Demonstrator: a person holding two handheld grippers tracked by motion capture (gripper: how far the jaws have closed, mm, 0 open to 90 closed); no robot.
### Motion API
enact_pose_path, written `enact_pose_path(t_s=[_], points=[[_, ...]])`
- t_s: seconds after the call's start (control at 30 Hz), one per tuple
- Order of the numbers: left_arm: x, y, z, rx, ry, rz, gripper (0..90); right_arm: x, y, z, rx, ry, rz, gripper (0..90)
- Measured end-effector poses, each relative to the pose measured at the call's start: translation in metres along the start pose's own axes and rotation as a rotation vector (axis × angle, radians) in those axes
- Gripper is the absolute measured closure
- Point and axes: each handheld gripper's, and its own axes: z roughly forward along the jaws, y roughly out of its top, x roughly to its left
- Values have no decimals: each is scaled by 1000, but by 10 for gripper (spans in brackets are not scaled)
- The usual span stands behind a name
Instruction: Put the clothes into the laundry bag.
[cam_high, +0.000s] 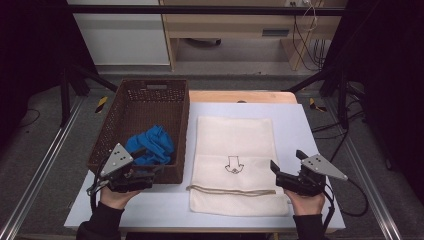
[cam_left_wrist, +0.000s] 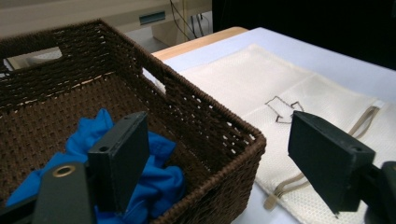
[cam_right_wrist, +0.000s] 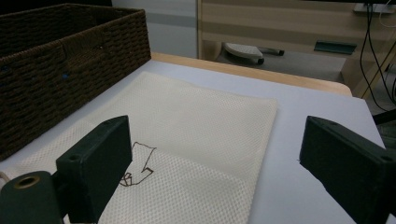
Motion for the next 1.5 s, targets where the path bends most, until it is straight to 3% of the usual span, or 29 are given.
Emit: enact_pose_path(t_s=[0.4,0.73,0.97,1.5], points=[[-14,-1,8,-1,-32,2,226,8,2,3,11,20,-20,108],[-39,-2,17,-1,-90,11,321,20,5,7,18,55,-36,122],[-62,-11,32,40,-130,43,396,28,3,13,40,87,-47,143],[-94,-35,62,150,-201,122,575,44,-11,30,117,133,-85,166]])
